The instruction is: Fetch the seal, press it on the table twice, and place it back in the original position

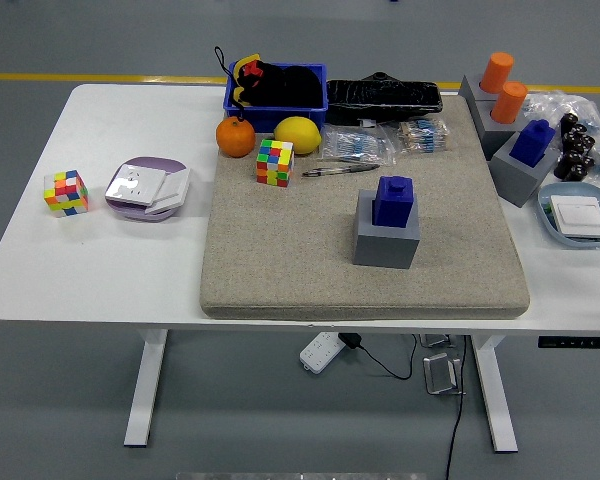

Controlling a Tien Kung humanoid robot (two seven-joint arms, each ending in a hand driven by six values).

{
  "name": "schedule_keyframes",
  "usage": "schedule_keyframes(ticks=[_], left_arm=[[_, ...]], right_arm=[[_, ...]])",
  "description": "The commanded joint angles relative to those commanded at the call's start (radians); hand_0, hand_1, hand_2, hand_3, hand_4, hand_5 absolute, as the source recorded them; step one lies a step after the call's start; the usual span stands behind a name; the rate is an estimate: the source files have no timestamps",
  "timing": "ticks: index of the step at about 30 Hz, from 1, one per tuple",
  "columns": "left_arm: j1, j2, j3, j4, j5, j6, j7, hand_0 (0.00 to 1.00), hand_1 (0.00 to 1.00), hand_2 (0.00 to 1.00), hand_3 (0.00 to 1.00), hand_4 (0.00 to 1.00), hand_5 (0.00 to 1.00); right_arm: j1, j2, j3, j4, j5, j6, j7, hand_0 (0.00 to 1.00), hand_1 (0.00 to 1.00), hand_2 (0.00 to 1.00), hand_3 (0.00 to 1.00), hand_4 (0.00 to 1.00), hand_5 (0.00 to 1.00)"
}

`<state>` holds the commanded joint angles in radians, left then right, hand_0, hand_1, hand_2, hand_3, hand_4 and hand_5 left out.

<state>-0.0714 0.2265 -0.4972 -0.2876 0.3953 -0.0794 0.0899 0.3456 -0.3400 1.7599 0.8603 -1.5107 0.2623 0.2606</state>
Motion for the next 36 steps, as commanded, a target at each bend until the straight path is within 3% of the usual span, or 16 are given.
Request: schedule_keyframes(ticks=[15,36], left_arm=[[-0.003,0.001,-0.009,0.000,0.006,0.001,0.000,0.816,0.823,0.799,0.852,0.825,0.420],[-0.007,0.002,-0.004,-0.001,0.005,0.002,0.002,0.816,0.823,0.798,0.850,0.820,0.416]], right_arm=[[-0.081,0.007,0.105,0.112,0.018,0.033,-0.059,0.906,0.844,0.798,0.787,0.973,0.443],[-0.104,0.014,0.122,0.165,0.039,0.039,-0.088,0.881,0.813,0.773,0.774,0.939,0.410]])
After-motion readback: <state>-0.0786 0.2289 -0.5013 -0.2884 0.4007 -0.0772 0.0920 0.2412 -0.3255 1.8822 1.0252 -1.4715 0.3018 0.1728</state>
